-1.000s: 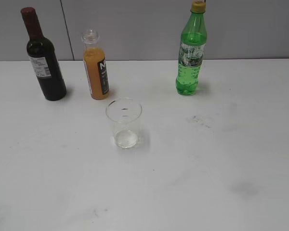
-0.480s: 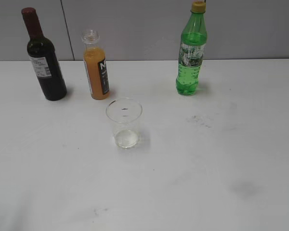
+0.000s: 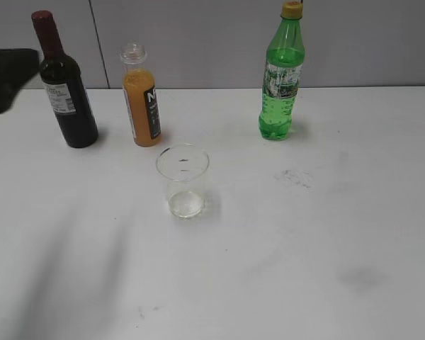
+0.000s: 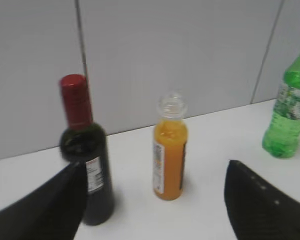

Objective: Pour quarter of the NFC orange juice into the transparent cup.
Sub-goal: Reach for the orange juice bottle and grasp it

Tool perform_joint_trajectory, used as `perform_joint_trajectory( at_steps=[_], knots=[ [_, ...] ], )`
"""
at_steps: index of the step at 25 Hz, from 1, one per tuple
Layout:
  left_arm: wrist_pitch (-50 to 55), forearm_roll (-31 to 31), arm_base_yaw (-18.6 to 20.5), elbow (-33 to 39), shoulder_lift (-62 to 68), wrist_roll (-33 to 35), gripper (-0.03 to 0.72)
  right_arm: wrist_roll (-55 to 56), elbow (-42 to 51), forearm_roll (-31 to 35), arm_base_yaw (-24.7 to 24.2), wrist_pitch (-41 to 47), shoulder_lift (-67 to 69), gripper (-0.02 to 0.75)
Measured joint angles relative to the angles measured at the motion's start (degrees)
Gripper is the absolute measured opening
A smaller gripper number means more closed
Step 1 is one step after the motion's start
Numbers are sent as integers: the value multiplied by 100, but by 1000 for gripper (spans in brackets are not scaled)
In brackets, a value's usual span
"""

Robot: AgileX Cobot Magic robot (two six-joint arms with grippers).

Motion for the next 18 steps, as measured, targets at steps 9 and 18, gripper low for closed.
perform_joint_trajectory(
  at_steps=[9,18],
  knots=[
    [-2831,131,-685,-11,2653,-186,642,0,0,0,0,0,0,518],
    [-4856,2475,259,-27,4228,-2500,633,0,0,0,0,0,0,518]
  ],
)
